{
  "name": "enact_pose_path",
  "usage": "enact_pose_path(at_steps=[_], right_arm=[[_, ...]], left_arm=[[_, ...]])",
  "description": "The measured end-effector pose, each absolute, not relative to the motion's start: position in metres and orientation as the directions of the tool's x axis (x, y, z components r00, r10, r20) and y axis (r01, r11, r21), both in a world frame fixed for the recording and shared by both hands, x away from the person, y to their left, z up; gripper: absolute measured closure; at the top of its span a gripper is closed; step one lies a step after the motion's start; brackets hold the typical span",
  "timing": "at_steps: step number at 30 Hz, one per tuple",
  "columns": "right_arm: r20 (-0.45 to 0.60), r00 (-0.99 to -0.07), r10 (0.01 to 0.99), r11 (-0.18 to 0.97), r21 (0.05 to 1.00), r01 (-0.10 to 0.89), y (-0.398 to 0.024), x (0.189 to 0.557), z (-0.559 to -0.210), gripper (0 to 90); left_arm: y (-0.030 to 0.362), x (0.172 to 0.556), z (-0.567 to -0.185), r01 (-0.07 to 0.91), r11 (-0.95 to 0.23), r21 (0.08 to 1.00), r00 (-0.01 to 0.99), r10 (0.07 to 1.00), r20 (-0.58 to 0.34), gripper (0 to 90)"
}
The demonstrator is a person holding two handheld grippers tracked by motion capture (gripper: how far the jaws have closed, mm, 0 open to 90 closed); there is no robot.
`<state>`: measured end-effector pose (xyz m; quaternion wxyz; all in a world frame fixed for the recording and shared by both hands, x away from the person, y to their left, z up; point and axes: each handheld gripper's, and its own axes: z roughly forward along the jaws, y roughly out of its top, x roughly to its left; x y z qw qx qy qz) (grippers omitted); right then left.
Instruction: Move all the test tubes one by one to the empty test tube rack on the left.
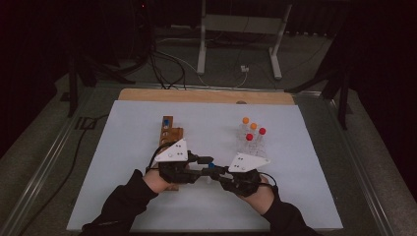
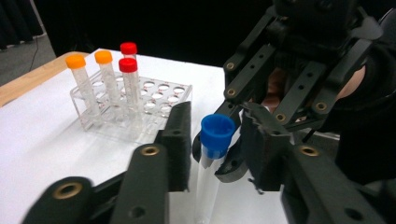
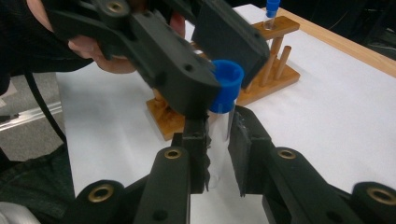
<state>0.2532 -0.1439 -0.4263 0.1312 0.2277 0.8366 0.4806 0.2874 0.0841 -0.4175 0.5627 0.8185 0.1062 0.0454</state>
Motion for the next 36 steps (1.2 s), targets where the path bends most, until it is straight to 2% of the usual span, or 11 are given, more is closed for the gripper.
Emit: enact_pose_path(at_steps=[3, 7, 8, 9, 15, 20, 23, 26, 32, 36], right_arm=[[0.001, -0.862, 0.506, 0.435, 0.864, 0.256, -0.144, 0.253, -0.426, 76.8], [0.013, -0.862, 0.506, 0.424, 0.867, 0.262, -0.145, 0.254, -0.426, 75.9], [0.017, -0.858, 0.513, 0.419, 0.868, 0.267, -0.147, 0.255, -0.425, 70.2], [0.017, -0.858, 0.513, 0.419, 0.868, 0.267, -0.147, 0.255, -0.425, 70.2], [0.035, -0.832, 0.553, 0.377, 0.881, 0.287, -0.154, 0.257, -0.423, 49.0], [0.051, -0.82, 0.57, 0.353, 0.886, 0.301, -0.16, 0.26, -0.42, 29.4], [0.048, -0.815, 0.577, 0.344, 0.891, 0.296, -0.164, 0.261, -0.417, 20.9], [0.06, -0.807, 0.588, 0.32, 0.898, 0.301, -0.169, 0.262, -0.415, 18.4], [0.062, -0.796, 0.602, 0.301, 0.905, 0.299, -0.176, 0.263, -0.412, 2.8], [0.062, -0.798, 0.6, 0.295, 0.91, 0.292, -0.179, 0.262, -0.409, 0.4]], left_arm=[[0.083, 0.288, -0.418, 0.124, -0.345, 0.93, 0.974, 0.222, -0.048, 74.9], [0.084, 0.289, -0.416, 0.121, -0.343, 0.931, 0.974, 0.222, -0.045, 76.8], [0.086, 0.291, -0.415, 0.132, -0.329, 0.935, 0.973, 0.224, -0.059, 77.0], [0.087, 0.293, -0.414, 0.137, -0.321, 0.937, 0.971, 0.228, -0.064, 77.0], [0.1, 0.305, -0.402, 0.151, -0.295, 0.943, 0.957, 0.283, -0.065, 77.2], [0.112, 0.313, -0.39, 0.141, -0.287, 0.947, 0.941, 0.337, -0.038, 77.2], [0.123, 0.321, -0.383, 0.139, -0.284, 0.949, 0.926, 0.376, -0.023, 77.2], [0.135, 0.329, -0.376, 0.146, -0.268, 0.952, 0.907, 0.42, -0.021, 77.2], [0.159, 0.344, -0.367, 0.162, -0.251, 0.954, 0.867, 0.498, -0.016, 77.2], [0.175, 0.352, -0.363, 0.172, -0.241, 0.955, 0.834, 0.552, -0.011, 77.2]])
